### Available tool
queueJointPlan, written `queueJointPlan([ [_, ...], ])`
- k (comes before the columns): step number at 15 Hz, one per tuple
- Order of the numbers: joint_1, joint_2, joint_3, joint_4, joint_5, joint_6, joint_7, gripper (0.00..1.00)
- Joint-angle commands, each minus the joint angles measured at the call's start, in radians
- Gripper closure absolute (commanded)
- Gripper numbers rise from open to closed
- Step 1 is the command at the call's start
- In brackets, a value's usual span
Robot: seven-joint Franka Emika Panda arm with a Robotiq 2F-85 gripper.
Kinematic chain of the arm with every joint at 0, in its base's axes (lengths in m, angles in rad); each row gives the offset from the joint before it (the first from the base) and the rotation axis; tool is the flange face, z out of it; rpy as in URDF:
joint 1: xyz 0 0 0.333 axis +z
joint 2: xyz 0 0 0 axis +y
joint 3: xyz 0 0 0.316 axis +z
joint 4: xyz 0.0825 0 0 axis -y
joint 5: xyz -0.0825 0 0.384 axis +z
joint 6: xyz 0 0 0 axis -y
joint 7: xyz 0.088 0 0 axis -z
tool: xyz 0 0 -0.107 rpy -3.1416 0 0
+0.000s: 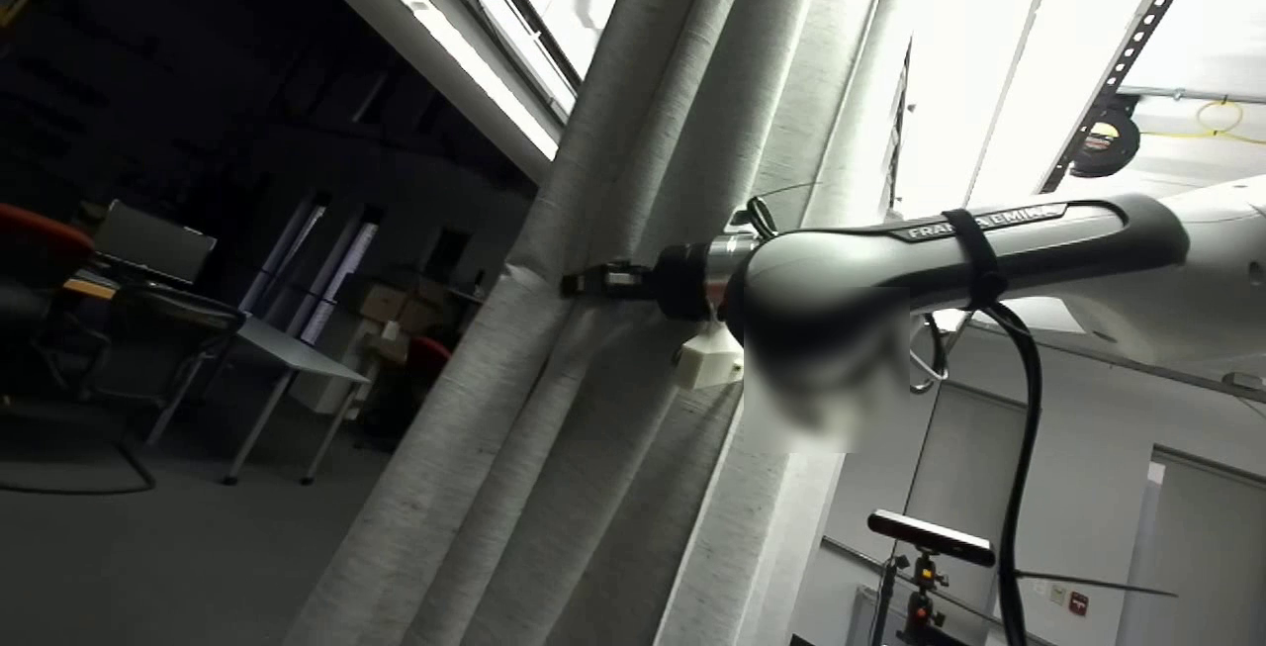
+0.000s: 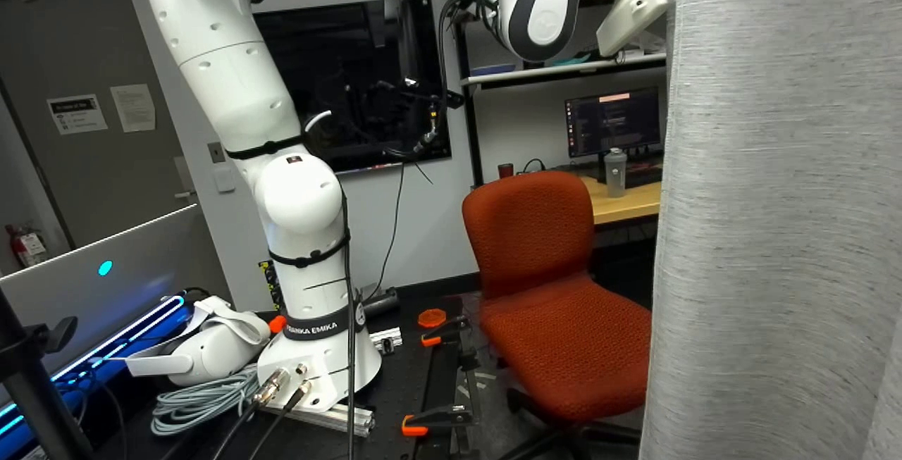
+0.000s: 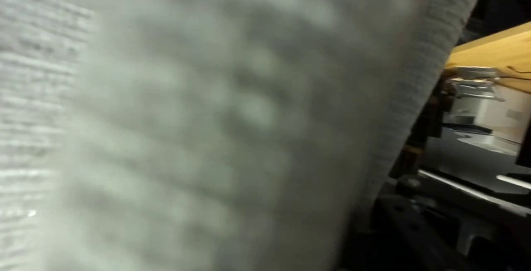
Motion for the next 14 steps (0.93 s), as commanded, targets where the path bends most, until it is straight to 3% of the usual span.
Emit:
queueJointPlan([
  [1, -0.247, -0.094, 0.086, -0.129, 0.100, 0.021, -0.149, 0.99],
  [6, -0.588, -0.255, 0.177, -0.222, 0.175, 0.028, -0.281, 0.99],
  [11, -0.914, -0.403, 0.216, -0.332, 0.188, 0.005, -0.327, 0.99],
  [14, -1.095, -0.417, 0.333, -0.375, 0.219, -0.030, -0.306, 0.99],
])
